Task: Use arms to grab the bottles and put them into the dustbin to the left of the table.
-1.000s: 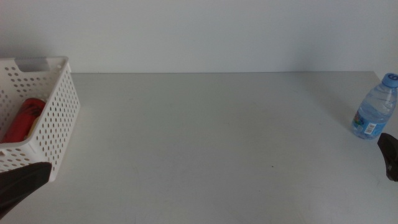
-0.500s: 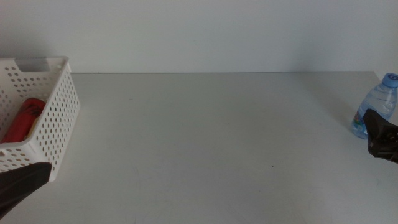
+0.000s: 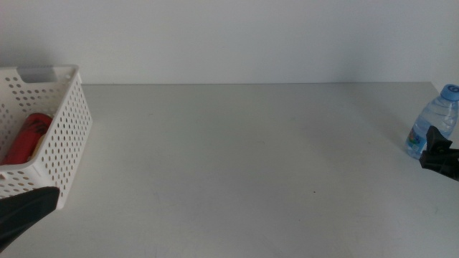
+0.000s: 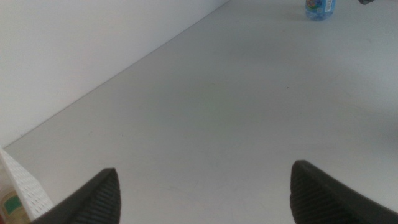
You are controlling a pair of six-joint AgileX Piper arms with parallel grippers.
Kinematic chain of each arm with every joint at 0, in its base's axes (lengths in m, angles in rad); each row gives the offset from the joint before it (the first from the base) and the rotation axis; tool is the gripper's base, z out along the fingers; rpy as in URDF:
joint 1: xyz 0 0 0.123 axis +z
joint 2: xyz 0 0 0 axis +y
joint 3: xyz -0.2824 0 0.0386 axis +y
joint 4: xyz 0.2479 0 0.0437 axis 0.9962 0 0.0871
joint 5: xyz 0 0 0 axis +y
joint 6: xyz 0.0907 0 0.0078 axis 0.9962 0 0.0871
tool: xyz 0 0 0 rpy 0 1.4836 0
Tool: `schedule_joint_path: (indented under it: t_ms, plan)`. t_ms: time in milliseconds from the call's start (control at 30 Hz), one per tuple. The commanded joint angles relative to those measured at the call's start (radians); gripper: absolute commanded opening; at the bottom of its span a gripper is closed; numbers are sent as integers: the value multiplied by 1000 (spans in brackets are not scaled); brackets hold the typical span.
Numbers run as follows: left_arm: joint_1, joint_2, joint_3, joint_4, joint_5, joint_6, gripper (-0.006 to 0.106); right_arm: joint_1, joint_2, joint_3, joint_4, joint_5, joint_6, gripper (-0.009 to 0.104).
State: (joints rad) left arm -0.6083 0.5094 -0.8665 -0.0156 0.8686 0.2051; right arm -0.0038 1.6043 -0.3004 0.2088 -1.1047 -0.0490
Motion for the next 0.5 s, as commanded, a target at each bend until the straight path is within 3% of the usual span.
schedule_joint_path:
  t_ms: [0, 200, 467]
  plan:
    - [1, 8, -23, 0, -66, -10, 93, -6, 8, -55, 19, -91, -45, 85]
    - [1, 8, -23, 0, -66, -10, 93, -6, 109, -171, 36, -91, -92, 85]
    - [1, 8, -23, 0, -66, -10, 93, -7, 235, -313, 124, -90, -153, 85]
